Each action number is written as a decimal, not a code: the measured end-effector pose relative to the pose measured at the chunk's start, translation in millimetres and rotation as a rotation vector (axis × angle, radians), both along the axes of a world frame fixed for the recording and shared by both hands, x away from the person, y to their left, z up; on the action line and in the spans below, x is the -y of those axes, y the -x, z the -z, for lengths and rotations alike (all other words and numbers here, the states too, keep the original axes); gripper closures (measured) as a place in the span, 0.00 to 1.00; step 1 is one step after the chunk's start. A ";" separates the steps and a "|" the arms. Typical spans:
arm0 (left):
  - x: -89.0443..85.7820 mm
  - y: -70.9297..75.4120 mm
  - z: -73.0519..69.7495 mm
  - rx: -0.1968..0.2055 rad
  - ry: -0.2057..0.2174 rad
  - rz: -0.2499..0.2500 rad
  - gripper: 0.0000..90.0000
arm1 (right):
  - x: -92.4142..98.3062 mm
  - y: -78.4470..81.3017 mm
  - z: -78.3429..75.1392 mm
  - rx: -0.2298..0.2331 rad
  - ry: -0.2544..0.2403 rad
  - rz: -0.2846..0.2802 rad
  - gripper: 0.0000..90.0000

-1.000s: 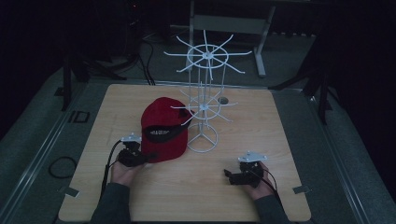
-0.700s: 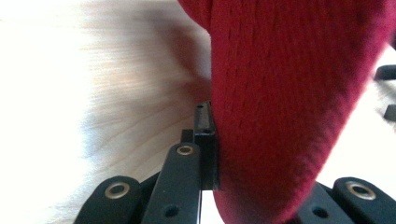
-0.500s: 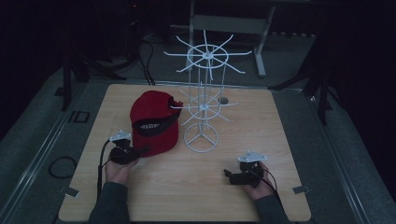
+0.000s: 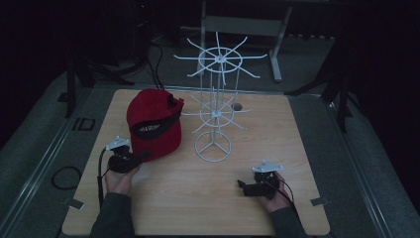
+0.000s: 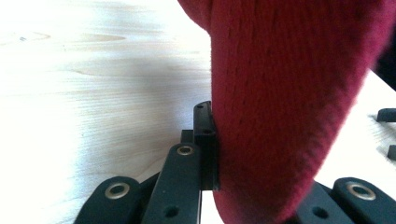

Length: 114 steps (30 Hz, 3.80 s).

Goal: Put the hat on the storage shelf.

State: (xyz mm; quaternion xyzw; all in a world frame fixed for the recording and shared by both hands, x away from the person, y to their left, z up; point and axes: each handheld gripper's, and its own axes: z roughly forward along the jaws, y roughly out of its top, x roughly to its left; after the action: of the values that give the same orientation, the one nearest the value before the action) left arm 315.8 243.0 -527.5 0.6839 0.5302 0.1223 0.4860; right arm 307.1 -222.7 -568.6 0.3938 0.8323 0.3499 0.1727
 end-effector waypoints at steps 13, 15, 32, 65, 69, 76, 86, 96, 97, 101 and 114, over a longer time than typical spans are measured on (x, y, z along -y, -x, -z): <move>-9.6 6.4 -14.3 0.050 -0.014 -0.052 0.95 | 0.0 0.0 0.0 0.000 0.000 0.000 0.14; -11.4 7.4 -17.1 0.059 -0.015 -0.057 0.95 | 0.0 0.0 0.0 0.000 0.000 0.000 0.14; -19.6 11.7 -34.2 0.103 -0.005 -0.108 0.95 | 0.0 0.0 -0.1 -0.001 0.000 0.001 0.14; -16.7 15.2 -57.0 0.183 0.057 -0.127 0.95 | -0.1 0.0 -0.1 0.000 -0.001 0.000 0.14; -16.2 15.9 -58.8 0.189 0.056 -0.125 0.95 | -0.1 0.1 -0.1 -0.001 -0.001 0.001 0.14; -15.6 17.3 -62.3 0.203 0.062 -0.126 0.95 | -0.1 0.1 -0.1 -0.001 -0.001 0.001 0.14; -13.2 18.7 -70.8 0.227 0.071 -0.126 0.95 | -0.2 0.0 -0.1 0.000 -0.002 0.002 0.14; -10.3 21.1 -76.7 0.245 0.087 -0.122 0.95 | -0.1 0.0 0.0 0.001 -0.001 0.002 0.14; -10.1 21.1 -77.1 0.246 0.087 -0.122 0.95 | -0.1 0.0 0.0 0.000 -0.001 0.002 0.14; -8.7 22.0 -79.2 0.249 0.089 -0.117 0.95 | -0.1 0.0 0.0 0.001 -0.001 0.002 0.14; -5.4 23.4 -86.3 0.259 0.096 -0.106 0.95 | -0.1 -0.1 0.0 0.001 -0.001 0.001 0.14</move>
State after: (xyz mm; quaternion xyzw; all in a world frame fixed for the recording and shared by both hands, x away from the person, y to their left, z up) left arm 292.4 248.4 -441.2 0.6096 0.5036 0.2095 0.5753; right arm 307.1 -222.6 -568.6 0.3943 0.8317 0.3505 0.1732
